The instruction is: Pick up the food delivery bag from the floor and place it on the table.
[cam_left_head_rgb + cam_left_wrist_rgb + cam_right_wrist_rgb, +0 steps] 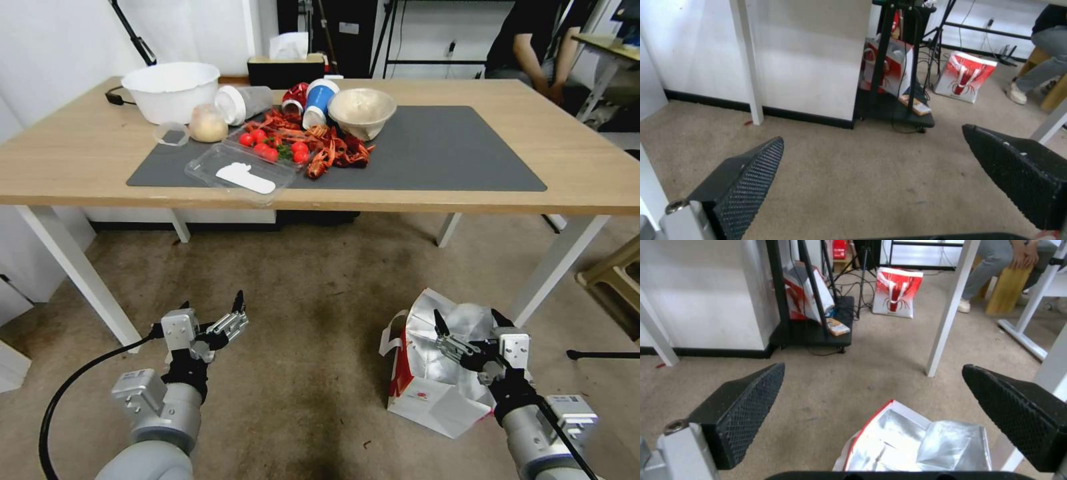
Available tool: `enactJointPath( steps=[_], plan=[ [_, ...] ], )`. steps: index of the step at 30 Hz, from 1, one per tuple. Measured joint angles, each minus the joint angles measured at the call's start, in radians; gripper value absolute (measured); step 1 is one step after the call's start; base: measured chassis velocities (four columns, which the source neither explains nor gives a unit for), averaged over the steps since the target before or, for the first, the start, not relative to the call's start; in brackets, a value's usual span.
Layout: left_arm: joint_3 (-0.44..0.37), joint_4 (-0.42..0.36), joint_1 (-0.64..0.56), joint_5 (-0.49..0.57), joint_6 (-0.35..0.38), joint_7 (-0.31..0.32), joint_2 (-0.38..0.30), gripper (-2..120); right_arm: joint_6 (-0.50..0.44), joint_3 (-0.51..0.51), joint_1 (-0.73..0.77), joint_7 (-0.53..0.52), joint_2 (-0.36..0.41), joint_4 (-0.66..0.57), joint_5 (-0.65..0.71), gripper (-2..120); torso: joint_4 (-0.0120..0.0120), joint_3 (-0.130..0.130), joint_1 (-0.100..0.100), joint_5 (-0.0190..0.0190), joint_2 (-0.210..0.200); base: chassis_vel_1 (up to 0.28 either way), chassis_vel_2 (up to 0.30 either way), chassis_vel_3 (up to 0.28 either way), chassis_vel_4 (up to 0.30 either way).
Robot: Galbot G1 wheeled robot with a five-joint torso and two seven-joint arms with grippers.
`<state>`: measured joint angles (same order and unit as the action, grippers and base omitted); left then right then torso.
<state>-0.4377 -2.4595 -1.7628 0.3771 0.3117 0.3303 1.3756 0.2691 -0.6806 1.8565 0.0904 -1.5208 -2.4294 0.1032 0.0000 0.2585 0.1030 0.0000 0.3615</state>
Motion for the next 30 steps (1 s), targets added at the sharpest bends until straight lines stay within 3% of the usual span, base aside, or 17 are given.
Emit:
enactJointPath(
  steps=[30],
  plan=[
    [-0.004, 0.012, 0.008, 0.001, -0.001, -0.002, -0.009, 100, 0.003, 0.0, 0.003, -0.001, 0.005, 0.002, -0.005, 100, 0.0, -0.085, -0.035, 0.0, -0.12, 0.0, 0.0, 0.0, 0.0]
  ],
)
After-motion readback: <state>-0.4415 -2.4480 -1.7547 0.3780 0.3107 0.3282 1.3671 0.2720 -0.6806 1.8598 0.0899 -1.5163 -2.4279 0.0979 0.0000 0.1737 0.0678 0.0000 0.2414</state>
